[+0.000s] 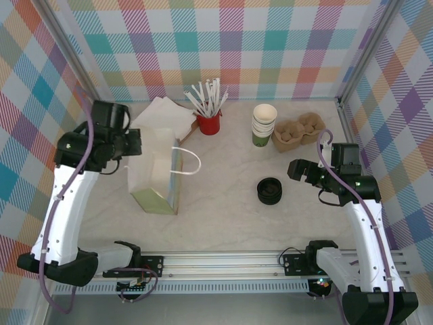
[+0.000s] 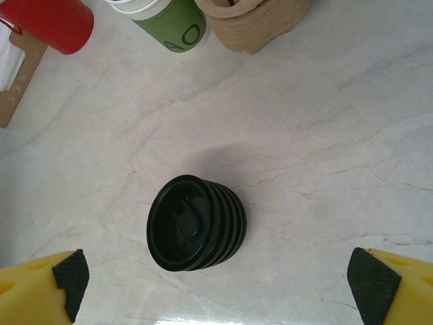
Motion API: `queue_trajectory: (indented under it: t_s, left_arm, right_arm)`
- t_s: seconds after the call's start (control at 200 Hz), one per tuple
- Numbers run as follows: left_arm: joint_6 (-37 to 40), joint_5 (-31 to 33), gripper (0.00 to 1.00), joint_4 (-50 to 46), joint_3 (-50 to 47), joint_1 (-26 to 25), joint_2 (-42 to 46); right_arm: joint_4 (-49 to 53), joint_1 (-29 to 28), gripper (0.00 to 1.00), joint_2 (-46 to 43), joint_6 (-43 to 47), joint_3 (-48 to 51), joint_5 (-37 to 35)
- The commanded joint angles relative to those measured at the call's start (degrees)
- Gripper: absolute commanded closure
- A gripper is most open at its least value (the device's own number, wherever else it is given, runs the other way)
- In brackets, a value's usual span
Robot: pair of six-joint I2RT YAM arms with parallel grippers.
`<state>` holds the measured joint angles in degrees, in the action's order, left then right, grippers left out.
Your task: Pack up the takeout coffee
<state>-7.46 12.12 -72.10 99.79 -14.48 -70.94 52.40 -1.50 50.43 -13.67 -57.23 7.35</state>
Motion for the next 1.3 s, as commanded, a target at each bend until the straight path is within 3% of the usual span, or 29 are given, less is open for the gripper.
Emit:
queue_trajectory:
  t_s: [0.0,0.19,0.525,0.83,1.11,1.2,1.295]
  left_arm:
    - [6.97,-3.19,1.00,-2.03,4.01,6.78,-2.28]
    - [11.42,-7.74,1.00,-1.20,10.37,17.61,-9.47]
    - [13.62,-8.66,1.00,1.77,18.93,27.88,-22.62]
    - [13.01,-11.84,1.00,2.71,25.37,35.03,-30.87]
    - [13.03,-14.23,1.00,3.10,27.12,36.28,-36.10]
    - [12.96,-13.61,0.79,3.02,27.87,36.45,-36.79]
    - [12.67,-12.75,0.67,2.23,29.46,36.53,-37.02]
  right_arm:
    - [1.13,0.18,0.00,0.06,1.86,-0.42,-0.14]
    - [1.56,0.23,0.00,0.23,3.25,-0.17,-0.65]
    - [0.88,0.23,0.00,2.59,4.71,-0.04,-0.73]
    - [-1.07,0.19,0.00,6.37,4.99,0.02,0.59]
    - [-0.66,0.23,0.00,7.80,4.79,-0.29,1.26]
    - [-0.20,0.21,0.00,7.36,4.79,-0.51,1.10]
    - [0.82,0.20,0.00,7.06,4.79,-1.27,0.60]
